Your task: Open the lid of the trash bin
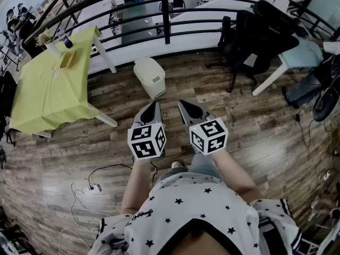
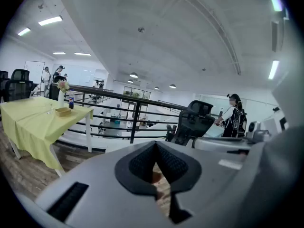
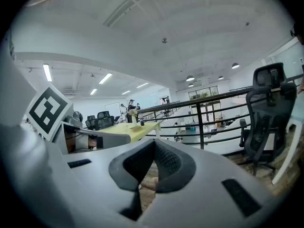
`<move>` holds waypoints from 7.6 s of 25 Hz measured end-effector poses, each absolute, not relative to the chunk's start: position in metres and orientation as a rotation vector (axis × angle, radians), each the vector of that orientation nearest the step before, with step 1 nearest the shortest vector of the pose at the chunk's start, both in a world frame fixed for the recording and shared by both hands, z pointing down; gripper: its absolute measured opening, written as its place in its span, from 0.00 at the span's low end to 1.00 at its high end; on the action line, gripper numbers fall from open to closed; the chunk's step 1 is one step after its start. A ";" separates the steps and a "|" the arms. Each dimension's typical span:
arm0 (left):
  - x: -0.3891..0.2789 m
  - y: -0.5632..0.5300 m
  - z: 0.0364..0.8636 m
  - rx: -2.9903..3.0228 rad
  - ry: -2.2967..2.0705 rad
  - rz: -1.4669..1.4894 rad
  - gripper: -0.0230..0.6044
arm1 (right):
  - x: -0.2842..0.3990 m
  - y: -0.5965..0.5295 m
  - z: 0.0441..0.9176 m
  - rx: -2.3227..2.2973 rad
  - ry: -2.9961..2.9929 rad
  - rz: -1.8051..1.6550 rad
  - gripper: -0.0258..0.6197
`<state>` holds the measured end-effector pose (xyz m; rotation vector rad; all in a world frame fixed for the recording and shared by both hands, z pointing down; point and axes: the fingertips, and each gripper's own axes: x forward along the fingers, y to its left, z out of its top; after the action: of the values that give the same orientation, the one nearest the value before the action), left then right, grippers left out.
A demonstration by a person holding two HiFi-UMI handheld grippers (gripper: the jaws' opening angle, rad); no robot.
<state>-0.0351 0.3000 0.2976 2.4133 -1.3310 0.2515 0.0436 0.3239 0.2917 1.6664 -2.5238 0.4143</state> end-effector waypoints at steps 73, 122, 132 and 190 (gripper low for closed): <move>-0.033 -0.046 0.352 2.089 -1.590 0.181 0.06 | 0.068 -0.057 0.340 1.311 -2.659 0.529 0.03; -0.118 -0.178 0.658 1.785 -1.491 0.414 0.06 | 0.023 -0.188 0.737 1.267 -2.137 0.802 0.03; -0.116 -0.179 0.704 1.767 -1.478 0.428 0.06 | 0.027 -0.179 0.818 1.244 -2.029 0.861 0.03; -0.137 -0.175 0.722 1.696 -1.500 0.384 0.06 | 0.012 -0.170 0.895 1.082 -1.823 0.837 0.03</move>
<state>-0.1369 -0.1749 0.7219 1.6963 -1.4998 0.3837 0.0120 -0.1698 0.8953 1.0824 -1.8234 0.8366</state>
